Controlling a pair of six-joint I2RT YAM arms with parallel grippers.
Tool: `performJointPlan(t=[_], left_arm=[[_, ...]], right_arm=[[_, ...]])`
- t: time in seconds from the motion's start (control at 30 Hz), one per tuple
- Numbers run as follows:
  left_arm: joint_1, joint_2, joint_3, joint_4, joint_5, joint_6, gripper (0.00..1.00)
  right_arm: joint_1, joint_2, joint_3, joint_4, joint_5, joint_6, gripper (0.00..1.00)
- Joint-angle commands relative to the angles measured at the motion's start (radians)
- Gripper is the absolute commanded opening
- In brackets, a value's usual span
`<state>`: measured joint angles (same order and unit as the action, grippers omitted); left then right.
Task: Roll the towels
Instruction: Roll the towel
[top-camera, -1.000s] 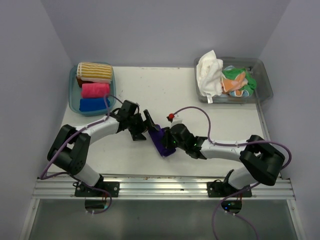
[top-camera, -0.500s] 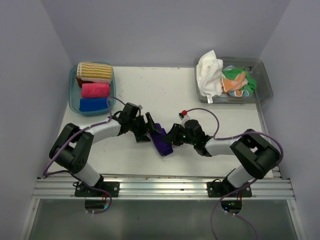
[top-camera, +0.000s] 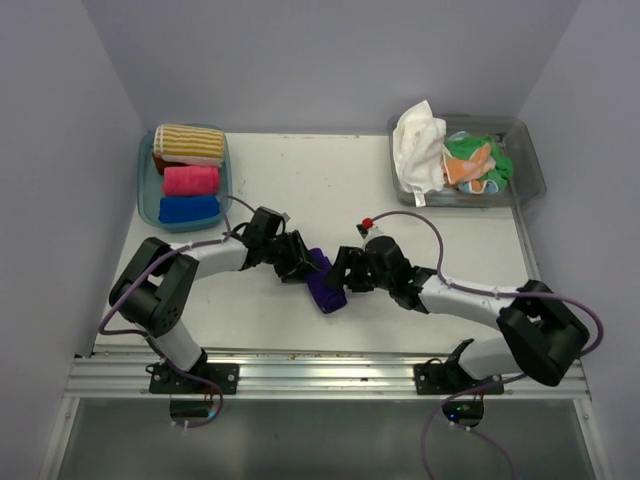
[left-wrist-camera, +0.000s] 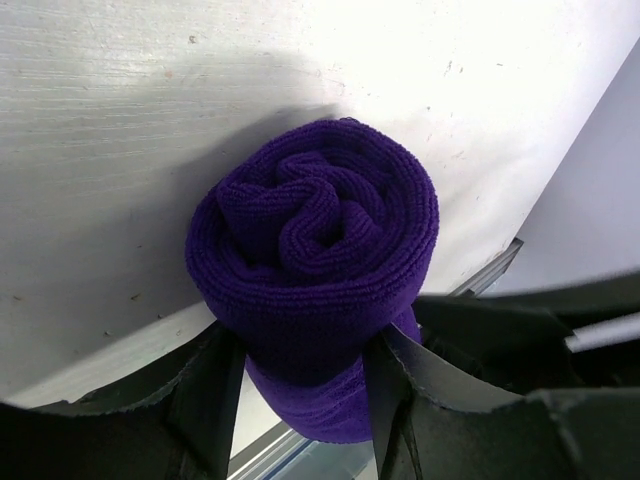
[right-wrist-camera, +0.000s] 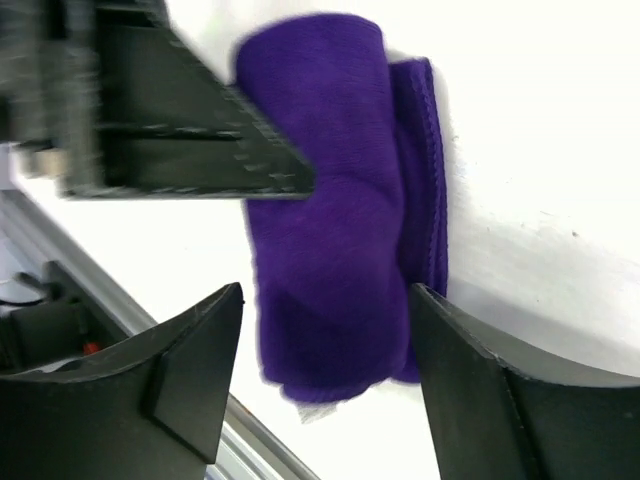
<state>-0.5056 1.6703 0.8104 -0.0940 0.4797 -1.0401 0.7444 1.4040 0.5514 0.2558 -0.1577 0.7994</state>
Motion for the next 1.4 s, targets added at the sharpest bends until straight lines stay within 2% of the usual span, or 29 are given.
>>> performJointPlan(t=[0.0,0.13,0.27,0.33,0.5,0.7,0.87,1.0,1.1,1.13,1.2,1.23,1.37], left_arm=[[-0.007,0.034,0.016,-0.033,-0.012,-0.006,0.51],[-0.008,0.031,0.016,-0.045,-0.018,-0.006,0.5],[-0.008,0.025,0.033,-0.072,-0.03,-0.003,0.5],[-0.008,0.028,0.045,-0.093,-0.036,0.003,0.5],[-0.008,0.025,0.058,-0.107,-0.044,0.005,0.5],[-0.008,0.023,0.055,-0.118,-0.049,0.008,0.5],[-0.008,0.009,0.052,-0.124,-0.05,0.009,0.5],[-0.01,-0.003,0.053,-0.127,-0.05,0.012,0.51],[-0.007,-0.02,0.053,-0.133,-0.05,0.018,0.59],[-0.007,-0.027,0.055,-0.133,-0.05,0.02,0.67],[-0.004,-0.038,0.061,-0.133,-0.043,0.031,0.73],[-0.004,-0.04,0.065,-0.141,-0.041,0.035,0.78],[0.018,-0.058,0.084,-0.153,-0.027,0.06,0.84]], right_arm=[[0.1,-0.117,0.11,-0.325,0.283,-0.152,0.71],[0.254,-0.117,0.238,-0.493,0.513,-0.282,0.75],[0.422,0.028,0.406,-0.628,0.731,-0.42,0.77],[0.466,0.09,0.456,-0.658,0.829,-0.451,0.78],[0.555,0.245,0.554,-0.678,0.94,-0.539,0.8],[0.579,0.36,0.59,-0.696,1.044,-0.533,0.77],[0.579,0.408,0.57,-0.685,1.081,-0.487,0.66],[0.579,0.388,0.552,-0.659,1.074,-0.457,0.43],[0.567,0.328,0.515,-0.616,1.046,-0.433,0.31],[0.561,0.313,0.489,-0.6,1.016,-0.43,0.27],[0.538,0.256,0.46,-0.54,0.957,-0.425,0.25],[0.527,0.236,0.426,-0.518,0.879,-0.424,0.24],[0.446,0.149,0.343,-0.408,0.738,-0.381,0.2]])
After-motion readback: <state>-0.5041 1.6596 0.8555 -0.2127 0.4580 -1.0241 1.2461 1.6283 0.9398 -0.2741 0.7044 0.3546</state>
